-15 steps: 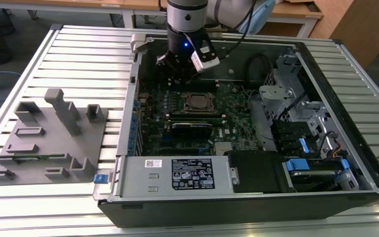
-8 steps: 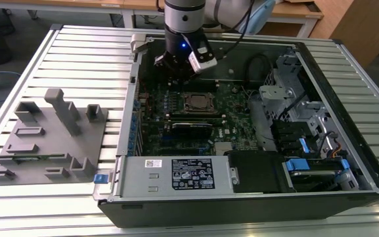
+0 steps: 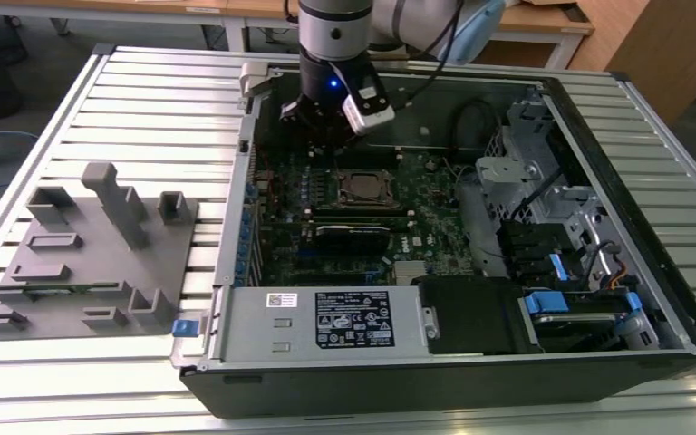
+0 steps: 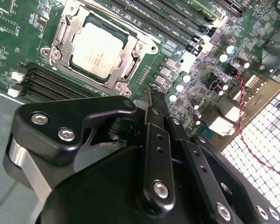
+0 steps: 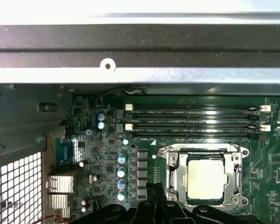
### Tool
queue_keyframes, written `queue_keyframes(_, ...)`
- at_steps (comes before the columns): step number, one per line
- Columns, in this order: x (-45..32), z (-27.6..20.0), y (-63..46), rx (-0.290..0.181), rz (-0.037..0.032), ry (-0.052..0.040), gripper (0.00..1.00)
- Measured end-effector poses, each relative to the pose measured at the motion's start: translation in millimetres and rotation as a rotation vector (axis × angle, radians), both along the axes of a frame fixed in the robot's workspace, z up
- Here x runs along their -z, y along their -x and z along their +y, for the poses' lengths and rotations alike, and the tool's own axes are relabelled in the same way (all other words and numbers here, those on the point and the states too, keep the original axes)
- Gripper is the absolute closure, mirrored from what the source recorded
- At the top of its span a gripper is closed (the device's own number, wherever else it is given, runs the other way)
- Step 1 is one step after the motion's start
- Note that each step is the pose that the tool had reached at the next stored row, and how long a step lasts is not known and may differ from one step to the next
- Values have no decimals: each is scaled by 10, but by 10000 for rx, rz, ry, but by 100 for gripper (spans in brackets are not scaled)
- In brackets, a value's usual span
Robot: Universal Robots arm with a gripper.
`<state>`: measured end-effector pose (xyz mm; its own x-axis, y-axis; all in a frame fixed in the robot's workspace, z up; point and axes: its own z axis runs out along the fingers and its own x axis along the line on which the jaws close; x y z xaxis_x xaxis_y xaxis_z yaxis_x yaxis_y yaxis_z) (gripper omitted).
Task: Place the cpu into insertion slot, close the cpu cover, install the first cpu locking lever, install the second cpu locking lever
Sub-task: 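Install the first cpu locking lever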
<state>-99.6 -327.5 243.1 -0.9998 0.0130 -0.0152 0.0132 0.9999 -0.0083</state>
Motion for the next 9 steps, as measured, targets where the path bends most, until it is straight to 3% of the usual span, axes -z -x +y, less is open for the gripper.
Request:
queue_keyframes(4,1,38,3,1,0,0,89)
queue_keyframes(9,-3,41,3,0,1,1,89)
